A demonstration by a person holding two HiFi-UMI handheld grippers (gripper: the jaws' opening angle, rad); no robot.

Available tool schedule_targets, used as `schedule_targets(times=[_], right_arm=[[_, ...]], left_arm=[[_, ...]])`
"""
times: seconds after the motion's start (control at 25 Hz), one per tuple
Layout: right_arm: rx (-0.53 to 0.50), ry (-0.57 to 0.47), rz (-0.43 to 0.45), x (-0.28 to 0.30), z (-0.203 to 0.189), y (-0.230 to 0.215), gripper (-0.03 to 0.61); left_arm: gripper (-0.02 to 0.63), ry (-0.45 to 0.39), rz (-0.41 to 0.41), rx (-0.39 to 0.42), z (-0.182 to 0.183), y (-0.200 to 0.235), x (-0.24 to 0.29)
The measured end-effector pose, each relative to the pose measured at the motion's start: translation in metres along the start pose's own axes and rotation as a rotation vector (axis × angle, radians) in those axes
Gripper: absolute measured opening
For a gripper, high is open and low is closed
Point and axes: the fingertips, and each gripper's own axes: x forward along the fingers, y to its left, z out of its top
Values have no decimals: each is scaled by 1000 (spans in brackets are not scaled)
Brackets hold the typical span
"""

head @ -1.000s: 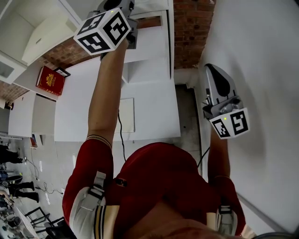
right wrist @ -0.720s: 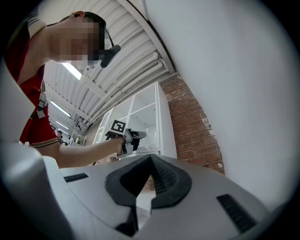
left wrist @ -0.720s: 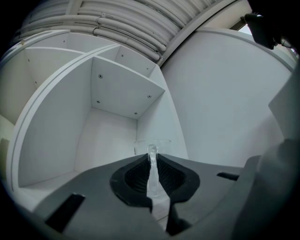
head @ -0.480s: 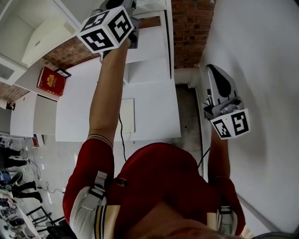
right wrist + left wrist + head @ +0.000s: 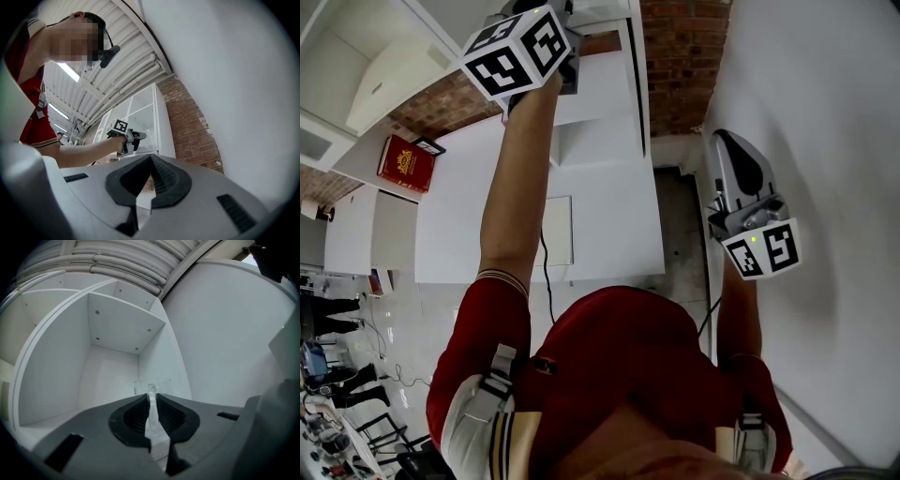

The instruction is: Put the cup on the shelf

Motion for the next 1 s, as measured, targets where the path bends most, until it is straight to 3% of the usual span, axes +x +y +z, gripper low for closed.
schedule_targets(times=[0.2, 0.56, 1.0], right_arm=[[5, 4, 0, -2, -1, 3, -3], [5, 16, -14, -5, 0, 10, -3], [1, 24, 14, 5, 1, 40, -3]], left_arm=[[43, 28, -27, 2, -5, -3, 1], [132, -20, -60, 21, -4, -6, -13], [149, -72, -147, 32, -5, -13, -83]])
